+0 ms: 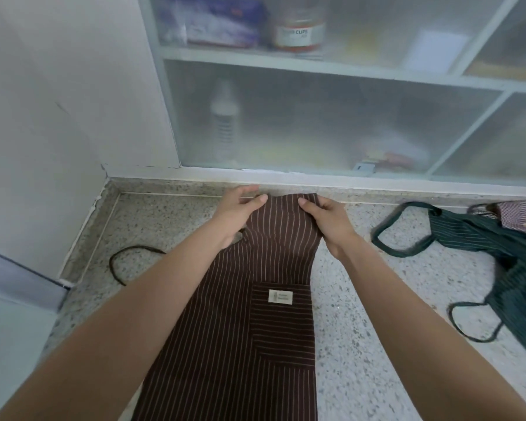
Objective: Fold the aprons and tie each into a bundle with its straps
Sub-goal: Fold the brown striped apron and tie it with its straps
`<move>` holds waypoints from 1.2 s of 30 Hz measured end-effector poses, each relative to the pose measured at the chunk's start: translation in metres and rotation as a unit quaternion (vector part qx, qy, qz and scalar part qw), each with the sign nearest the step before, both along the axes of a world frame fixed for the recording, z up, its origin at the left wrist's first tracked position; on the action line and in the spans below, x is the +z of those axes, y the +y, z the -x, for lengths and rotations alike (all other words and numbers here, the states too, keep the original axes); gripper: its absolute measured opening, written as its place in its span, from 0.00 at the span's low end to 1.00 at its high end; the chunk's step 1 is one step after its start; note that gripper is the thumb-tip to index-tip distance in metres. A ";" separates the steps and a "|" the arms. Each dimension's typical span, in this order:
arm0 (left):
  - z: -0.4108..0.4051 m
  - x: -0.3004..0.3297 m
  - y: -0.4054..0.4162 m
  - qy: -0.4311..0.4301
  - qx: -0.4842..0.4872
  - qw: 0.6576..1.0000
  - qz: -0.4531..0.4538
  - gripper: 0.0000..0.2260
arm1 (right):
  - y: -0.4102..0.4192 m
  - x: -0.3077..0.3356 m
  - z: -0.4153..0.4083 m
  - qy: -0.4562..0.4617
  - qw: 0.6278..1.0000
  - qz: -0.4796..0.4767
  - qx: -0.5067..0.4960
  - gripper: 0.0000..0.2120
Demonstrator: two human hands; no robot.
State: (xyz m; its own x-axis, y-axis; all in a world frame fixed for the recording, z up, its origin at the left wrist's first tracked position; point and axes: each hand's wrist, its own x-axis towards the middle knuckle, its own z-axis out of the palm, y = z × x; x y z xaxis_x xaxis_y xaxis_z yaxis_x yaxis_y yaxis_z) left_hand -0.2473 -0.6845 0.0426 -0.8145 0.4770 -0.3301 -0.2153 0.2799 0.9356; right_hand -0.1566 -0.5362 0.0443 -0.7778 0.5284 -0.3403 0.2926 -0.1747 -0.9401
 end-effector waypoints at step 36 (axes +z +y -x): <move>-0.264 -0.068 -0.191 0.561 -0.404 0.658 0.296 0.15 | -0.192 -0.072 -0.297 -0.118 0.990 -0.015 -0.070 0.17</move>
State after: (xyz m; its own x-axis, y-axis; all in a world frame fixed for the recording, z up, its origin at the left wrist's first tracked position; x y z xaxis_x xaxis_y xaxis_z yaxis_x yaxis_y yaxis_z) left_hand 0.0170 -0.8750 -0.0252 -0.2628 0.9630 -0.0598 0.9625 0.2660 0.0527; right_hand 0.1406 -0.7279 -0.0275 -0.5960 0.6386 -0.4868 0.4800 -0.2027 -0.8535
